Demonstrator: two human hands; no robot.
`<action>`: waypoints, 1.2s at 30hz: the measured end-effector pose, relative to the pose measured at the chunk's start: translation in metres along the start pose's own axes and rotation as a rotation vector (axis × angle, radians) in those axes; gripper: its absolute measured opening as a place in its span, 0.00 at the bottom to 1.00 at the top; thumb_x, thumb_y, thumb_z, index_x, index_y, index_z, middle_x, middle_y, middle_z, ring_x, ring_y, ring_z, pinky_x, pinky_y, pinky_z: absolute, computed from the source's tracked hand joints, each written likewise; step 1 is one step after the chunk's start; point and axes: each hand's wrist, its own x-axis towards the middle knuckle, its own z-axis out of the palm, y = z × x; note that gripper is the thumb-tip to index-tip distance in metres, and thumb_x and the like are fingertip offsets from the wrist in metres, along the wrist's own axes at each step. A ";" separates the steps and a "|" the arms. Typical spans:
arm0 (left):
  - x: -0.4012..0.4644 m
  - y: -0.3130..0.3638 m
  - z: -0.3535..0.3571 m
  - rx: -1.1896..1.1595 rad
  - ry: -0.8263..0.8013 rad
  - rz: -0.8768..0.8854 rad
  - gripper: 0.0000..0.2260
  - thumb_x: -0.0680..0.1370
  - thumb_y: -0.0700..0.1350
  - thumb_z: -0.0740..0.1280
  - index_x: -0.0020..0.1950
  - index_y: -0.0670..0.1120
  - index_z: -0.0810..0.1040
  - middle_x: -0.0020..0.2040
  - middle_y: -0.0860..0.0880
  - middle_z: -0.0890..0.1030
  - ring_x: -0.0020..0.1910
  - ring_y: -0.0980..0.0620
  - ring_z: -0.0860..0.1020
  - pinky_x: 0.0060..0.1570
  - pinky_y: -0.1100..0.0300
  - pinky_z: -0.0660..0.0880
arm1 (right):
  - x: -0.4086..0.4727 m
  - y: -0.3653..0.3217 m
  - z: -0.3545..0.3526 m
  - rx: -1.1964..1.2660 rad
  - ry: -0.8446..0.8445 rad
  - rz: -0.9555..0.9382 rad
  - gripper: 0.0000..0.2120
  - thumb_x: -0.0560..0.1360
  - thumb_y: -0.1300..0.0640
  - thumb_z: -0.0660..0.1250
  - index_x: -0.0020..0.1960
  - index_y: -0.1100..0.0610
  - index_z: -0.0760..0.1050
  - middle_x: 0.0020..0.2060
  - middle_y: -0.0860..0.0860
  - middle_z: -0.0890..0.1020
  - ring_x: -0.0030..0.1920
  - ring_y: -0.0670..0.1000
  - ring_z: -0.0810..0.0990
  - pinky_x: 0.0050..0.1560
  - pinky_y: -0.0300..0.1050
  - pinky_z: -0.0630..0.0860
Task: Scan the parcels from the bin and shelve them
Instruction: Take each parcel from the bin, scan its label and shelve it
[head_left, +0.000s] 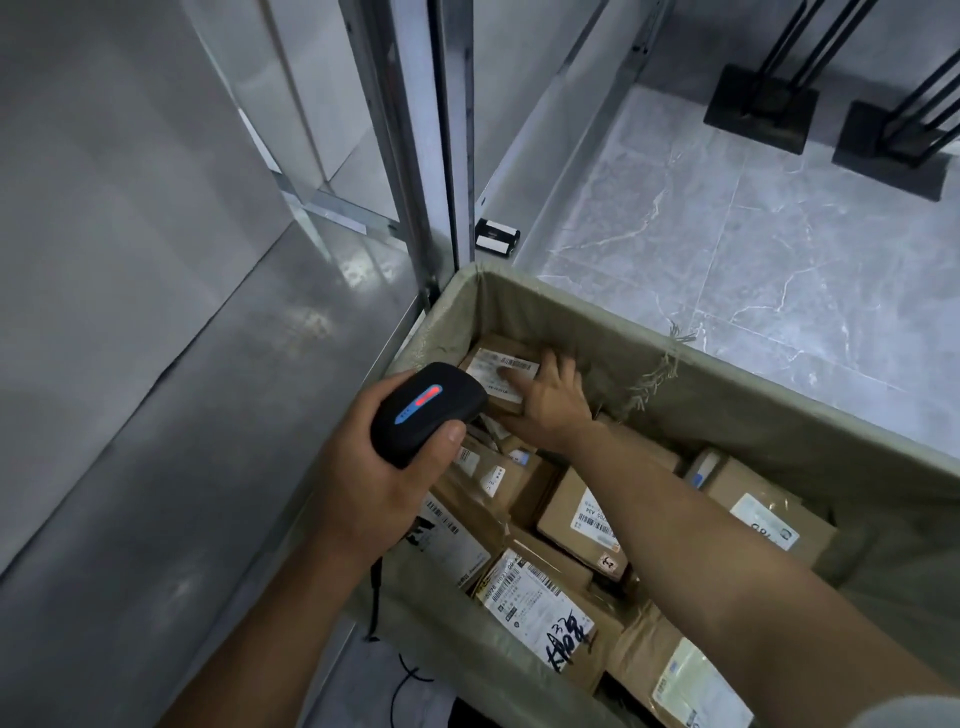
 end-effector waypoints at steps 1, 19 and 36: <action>0.000 -0.001 -0.001 0.000 0.003 0.002 0.28 0.68 0.67 0.73 0.66 0.60 0.75 0.52 0.50 0.84 0.44 0.48 0.85 0.42 0.54 0.83 | -0.001 -0.001 -0.001 -0.003 0.005 0.002 0.35 0.76 0.29 0.61 0.79 0.40 0.59 0.76 0.64 0.56 0.75 0.68 0.52 0.74 0.63 0.55; -0.037 0.007 -0.017 0.025 0.089 0.053 0.32 0.67 0.67 0.74 0.68 0.55 0.76 0.52 0.53 0.85 0.40 0.50 0.85 0.39 0.54 0.83 | -0.080 -0.001 -0.037 0.069 0.111 -0.081 0.39 0.69 0.34 0.72 0.76 0.42 0.64 0.73 0.59 0.60 0.73 0.60 0.57 0.72 0.56 0.62; -0.154 0.080 -0.017 0.035 0.283 0.143 0.24 0.67 0.55 0.77 0.61 0.60 0.76 0.51 0.70 0.82 0.50 0.67 0.82 0.45 0.76 0.74 | -0.212 -0.010 -0.146 0.075 0.405 -0.404 0.40 0.67 0.34 0.71 0.76 0.43 0.66 0.75 0.57 0.58 0.76 0.58 0.55 0.74 0.58 0.59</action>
